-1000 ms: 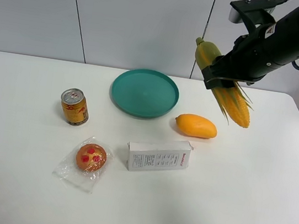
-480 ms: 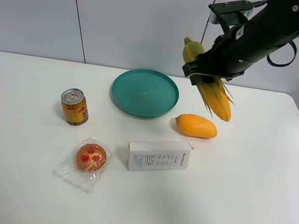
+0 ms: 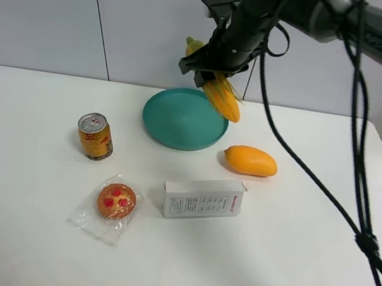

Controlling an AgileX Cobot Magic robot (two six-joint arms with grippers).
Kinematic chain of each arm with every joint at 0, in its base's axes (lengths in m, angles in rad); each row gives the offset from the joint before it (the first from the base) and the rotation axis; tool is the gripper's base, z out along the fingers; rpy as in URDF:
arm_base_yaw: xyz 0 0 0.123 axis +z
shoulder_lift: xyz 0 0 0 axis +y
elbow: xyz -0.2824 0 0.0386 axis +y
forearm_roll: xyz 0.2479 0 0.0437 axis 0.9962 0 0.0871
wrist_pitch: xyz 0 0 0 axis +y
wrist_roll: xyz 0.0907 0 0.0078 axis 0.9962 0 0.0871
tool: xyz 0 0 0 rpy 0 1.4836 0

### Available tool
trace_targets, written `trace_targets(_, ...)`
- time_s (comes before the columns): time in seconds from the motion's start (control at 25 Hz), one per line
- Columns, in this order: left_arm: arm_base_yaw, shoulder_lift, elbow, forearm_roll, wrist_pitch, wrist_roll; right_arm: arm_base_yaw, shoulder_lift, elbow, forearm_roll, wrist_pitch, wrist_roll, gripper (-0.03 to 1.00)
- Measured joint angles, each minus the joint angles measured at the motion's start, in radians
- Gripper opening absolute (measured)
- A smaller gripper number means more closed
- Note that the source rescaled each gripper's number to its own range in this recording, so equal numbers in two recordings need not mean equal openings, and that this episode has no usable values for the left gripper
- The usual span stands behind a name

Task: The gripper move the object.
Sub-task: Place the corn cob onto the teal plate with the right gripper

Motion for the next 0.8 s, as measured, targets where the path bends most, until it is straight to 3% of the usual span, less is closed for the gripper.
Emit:
trace_targets(0.24, 0.0, 0.0, 0.0, 0.0, 0.0, 0.0, 0.012, 0.181, -0.183, 0.0, 0.007, 0.0, 0.02)
trace_targets(0.56, 0.0, 0.0, 0.0, 0.0, 0.0, 0.0, 0.013, 0.293, -0.194, -0.031, -0.133, 0.022, 0.02)
trace_targets(0.8, 0.0, 0.0, 0.0, 0.0, 0.0, 0.0, 0.014, 0.345, -0.195, -0.048, -0.18, 0.037, 0.02)
